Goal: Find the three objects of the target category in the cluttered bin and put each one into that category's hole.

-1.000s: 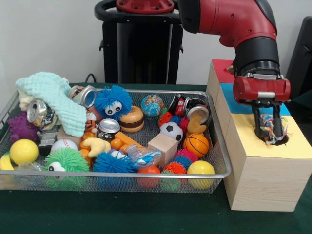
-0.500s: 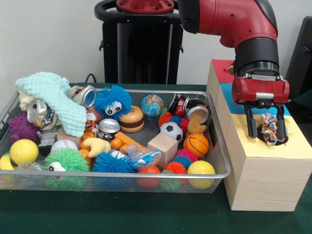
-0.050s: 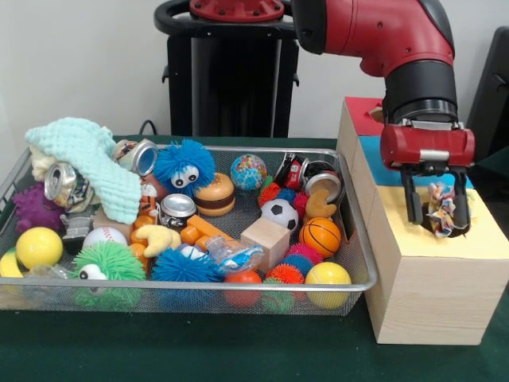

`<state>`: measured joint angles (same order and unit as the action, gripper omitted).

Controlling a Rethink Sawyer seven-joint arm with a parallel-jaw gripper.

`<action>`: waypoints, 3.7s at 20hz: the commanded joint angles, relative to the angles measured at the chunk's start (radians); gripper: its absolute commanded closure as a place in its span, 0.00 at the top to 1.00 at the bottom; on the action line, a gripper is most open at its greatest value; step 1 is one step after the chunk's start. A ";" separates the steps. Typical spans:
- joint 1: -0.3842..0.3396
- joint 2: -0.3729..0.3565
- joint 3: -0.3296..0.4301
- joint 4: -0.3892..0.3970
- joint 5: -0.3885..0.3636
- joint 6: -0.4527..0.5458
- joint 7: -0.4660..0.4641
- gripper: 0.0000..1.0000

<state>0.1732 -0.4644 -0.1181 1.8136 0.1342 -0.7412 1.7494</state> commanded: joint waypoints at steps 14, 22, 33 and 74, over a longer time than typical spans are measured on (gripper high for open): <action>-0.083 -0.151 0.161 0.107 -0.046 0.167 0.256 1.00; -0.097 -0.154 0.177 0.111 -0.061 0.195 0.233 1.00; -0.067 -0.099 0.149 0.096 -0.023 0.350 0.153 1.00; 0.028 -0.068 0.019 0.089 0.097 0.369 0.206 0.00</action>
<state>0.2607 -0.5478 -0.1641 1.8715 0.2165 -0.4844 1.7494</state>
